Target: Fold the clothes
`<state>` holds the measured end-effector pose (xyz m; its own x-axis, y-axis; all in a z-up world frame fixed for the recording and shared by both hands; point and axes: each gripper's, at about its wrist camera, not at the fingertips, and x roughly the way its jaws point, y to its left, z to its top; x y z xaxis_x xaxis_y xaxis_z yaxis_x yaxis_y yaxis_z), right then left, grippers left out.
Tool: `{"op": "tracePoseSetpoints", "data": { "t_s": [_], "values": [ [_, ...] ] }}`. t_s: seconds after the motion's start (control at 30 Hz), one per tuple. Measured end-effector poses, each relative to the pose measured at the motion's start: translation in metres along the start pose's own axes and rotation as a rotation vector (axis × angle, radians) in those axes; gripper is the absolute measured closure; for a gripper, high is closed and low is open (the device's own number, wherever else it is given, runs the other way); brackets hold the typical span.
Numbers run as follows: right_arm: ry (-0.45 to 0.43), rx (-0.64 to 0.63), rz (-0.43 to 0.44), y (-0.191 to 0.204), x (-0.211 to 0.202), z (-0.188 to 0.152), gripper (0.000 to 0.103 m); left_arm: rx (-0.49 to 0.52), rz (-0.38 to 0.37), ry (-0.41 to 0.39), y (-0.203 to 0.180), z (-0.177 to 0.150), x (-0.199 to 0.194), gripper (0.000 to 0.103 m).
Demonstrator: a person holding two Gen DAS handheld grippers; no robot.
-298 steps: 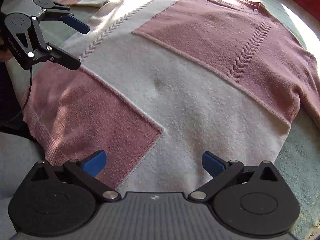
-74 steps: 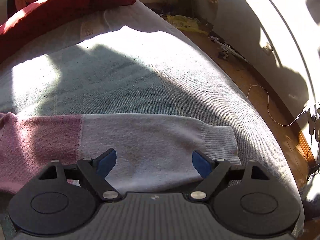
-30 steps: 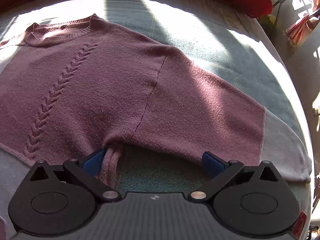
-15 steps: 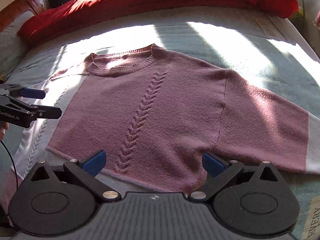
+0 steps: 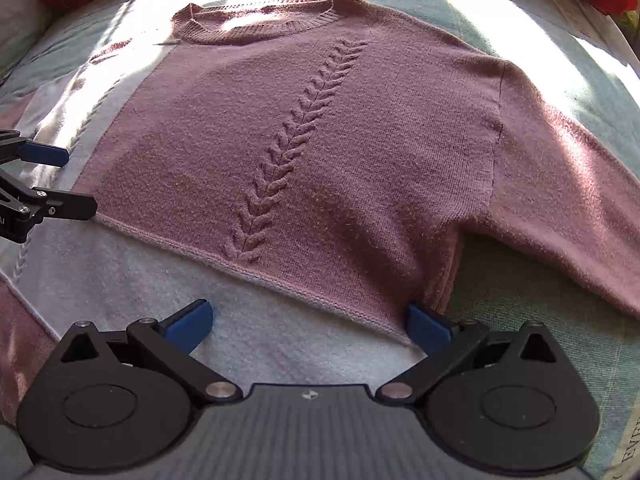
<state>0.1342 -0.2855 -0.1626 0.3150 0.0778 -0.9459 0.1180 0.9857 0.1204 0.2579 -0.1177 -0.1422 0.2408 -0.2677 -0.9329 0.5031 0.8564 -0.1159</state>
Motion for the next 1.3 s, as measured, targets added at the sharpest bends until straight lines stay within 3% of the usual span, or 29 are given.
{"op": "tracePoseSetpoints", "data": {
  "t_s": [0.27,0.57,0.63,0.73,0.8,0.87,0.93,1.1,1.17,1.3],
  "values": [
    [-0.009,-0.03,-0.061,0.009,0.004,-0.004,0.0,-0.057,-0.015,0.042,0.019,-0.035,-0.022,0.001],
    [-0.012,-0.028,-0.085,0.011,0.004,-0.004,0.0,-0.18,0.061,-0.244,0.102,0.023,-0.044,0.001],
    [-0.009,-0.028,-0.09,0.012,0.003,-0.004,0.0,-0.248,0.019,-0.227,0.122,0.03,-0.033,0.002],
    [-0.008,-0.028,-0.09,0.012,0.003,-0.003,0.0,-0.377,-0.133,-0.183,0.147,0.026,-0.016,0.002],
    [-0.014,-0.031,-0.09,0.012,0.004,0.0,0.0,-0.4,-0.171,-0.166,0.154,0.018,-0.01,0.002],
    [-0.02,-0.032,-0.091,0.012,0.003,0.0,0.0,-0.381,-0.189,-0.172,0.161,0.007,-0.009,0.002],
    [-0.022,-0.032,-0.093,0.012,0.003,0.0,0.0,-0.349,-0.143,-0.156,0.167,0.002,-0.009,0.002],
    [-0.013,-0.027,-0.094,0.012,0.004,0.003,0.0,-0.418,-0.079,-0.142,0.185,-0.006,-0.023,0.003],
    [-0.012,-0.024,-0.096,0.012,0.005,0.003,0.0,-0.433,-0.104,-0.162,0.182,-0.001,-0.033,0.003],
    [-0.021,-0.018,-0.105,0.014,0.005,0.0,0.0,-0.388,-0.231,-0.196,0.158,0.011,-0.037,0.003]
  ]
}}
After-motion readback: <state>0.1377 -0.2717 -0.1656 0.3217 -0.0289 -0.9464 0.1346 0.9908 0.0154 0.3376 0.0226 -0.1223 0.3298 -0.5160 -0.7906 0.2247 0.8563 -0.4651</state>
